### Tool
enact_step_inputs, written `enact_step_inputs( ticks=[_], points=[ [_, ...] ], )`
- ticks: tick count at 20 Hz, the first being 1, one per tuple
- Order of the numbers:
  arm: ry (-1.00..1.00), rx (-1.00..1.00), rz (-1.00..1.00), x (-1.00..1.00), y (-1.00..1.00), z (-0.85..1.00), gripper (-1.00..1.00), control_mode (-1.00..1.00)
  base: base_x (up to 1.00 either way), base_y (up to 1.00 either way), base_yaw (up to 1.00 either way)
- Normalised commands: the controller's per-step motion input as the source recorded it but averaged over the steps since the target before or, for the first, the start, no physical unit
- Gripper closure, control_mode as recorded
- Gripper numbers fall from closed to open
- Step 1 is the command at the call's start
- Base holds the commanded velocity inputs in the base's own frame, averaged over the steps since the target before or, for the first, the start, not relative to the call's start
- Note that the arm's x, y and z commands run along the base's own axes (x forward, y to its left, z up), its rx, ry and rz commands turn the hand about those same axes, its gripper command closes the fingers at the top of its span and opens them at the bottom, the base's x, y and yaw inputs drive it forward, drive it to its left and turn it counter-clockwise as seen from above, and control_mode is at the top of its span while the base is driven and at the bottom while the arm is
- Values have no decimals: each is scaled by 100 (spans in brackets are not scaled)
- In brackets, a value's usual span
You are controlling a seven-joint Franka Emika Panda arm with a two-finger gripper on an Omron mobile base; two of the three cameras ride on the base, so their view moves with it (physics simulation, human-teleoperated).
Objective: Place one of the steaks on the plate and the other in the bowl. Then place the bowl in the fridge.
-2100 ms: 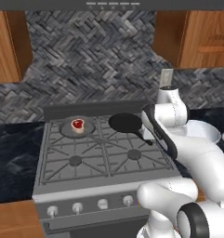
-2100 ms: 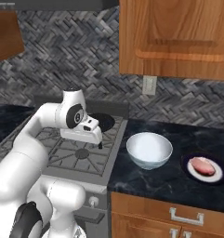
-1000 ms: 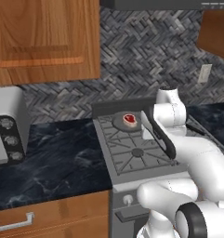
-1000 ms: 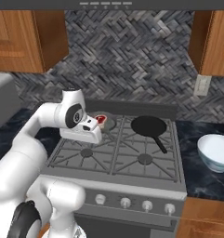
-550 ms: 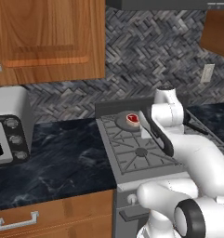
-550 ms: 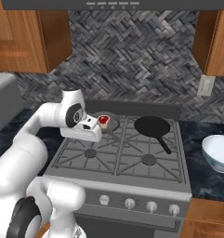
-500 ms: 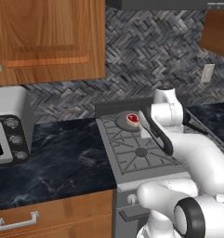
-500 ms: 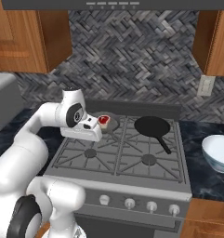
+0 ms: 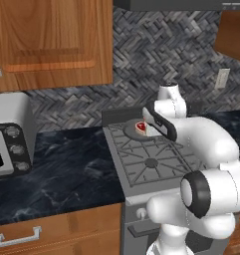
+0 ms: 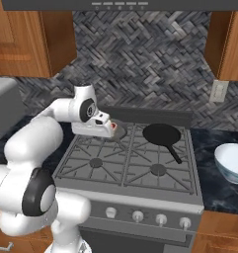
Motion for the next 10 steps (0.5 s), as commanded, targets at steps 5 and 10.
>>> enact_step_inputs(
  ticks=[5, 10],
  points=[
    [2, 0, 7, 100, 0, 0, -100, -100, 0, 0, 0],
    [0, 0, 11, 94, 0, 0, -100, -100, 0, 0, 0]
  ],
)
